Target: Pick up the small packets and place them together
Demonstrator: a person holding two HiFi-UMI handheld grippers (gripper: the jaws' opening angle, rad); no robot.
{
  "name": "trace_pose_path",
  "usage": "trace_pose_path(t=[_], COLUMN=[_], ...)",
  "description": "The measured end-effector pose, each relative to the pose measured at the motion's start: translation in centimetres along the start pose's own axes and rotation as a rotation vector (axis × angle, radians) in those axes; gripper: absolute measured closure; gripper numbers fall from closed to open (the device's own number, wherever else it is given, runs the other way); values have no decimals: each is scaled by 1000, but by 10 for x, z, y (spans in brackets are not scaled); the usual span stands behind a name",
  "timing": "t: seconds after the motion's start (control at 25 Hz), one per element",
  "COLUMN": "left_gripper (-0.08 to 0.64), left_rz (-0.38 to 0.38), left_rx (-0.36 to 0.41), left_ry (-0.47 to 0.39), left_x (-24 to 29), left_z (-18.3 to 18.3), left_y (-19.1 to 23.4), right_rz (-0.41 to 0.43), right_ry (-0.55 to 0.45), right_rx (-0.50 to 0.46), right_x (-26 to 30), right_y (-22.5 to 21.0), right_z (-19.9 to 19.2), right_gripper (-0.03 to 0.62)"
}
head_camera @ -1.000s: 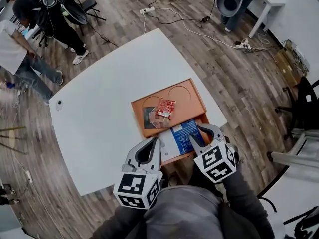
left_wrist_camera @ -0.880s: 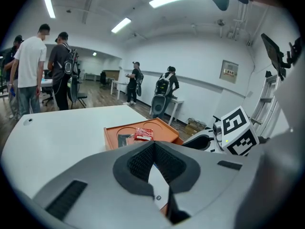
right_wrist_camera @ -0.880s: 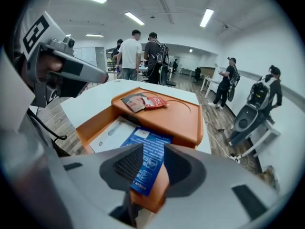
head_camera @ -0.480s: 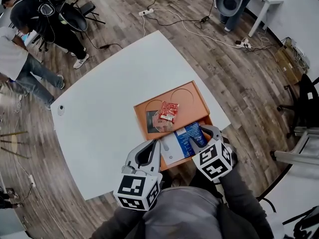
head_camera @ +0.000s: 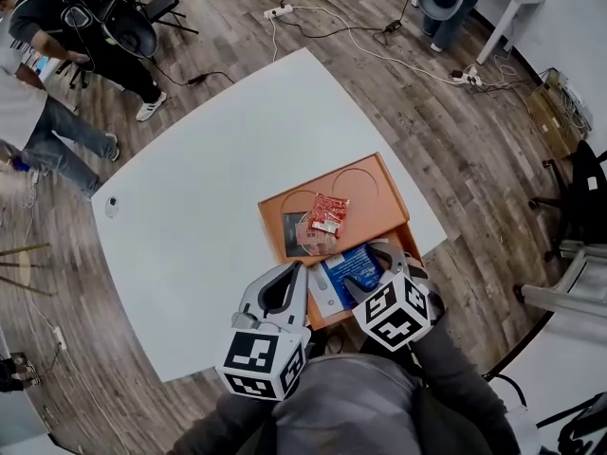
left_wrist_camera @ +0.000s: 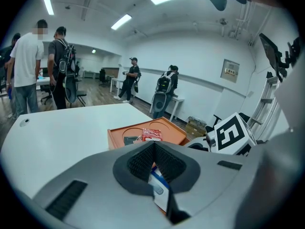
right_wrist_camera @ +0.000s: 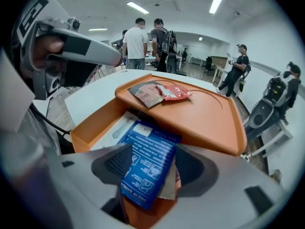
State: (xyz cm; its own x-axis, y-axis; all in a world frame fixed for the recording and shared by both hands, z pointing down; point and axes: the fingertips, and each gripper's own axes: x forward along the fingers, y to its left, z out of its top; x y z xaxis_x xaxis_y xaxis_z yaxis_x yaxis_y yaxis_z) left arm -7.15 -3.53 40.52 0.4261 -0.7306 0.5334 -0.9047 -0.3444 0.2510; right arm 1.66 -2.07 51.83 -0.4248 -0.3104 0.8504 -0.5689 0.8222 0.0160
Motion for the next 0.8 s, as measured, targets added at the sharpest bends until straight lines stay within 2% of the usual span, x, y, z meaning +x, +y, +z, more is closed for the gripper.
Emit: trace_pose_path(t=[0.32, 0.4, 0.56, 0.8], left_gripper=[563, 563, 563, 563], left_rz=[23, 28, 36, 50], left_rx=[-26, -30, -35, -36], left_ry=[4, 4, 3, -17], left_x=[-2, -3, -5, -15], left_z=[-3, -4, -7, -6], left_y=[15, 17, 19, 18], right_rz=[-17, -18, -27, -33], right_ry=[62, 60, 30, 1], right_rx=[-67, -82, -103, -124], right_x=[12, 12, 12, -1], right_y=[-1, 0, 5, 8], right_z=[-2, 0, 7, 14], right_gripper=[335, 364, 541, 560])
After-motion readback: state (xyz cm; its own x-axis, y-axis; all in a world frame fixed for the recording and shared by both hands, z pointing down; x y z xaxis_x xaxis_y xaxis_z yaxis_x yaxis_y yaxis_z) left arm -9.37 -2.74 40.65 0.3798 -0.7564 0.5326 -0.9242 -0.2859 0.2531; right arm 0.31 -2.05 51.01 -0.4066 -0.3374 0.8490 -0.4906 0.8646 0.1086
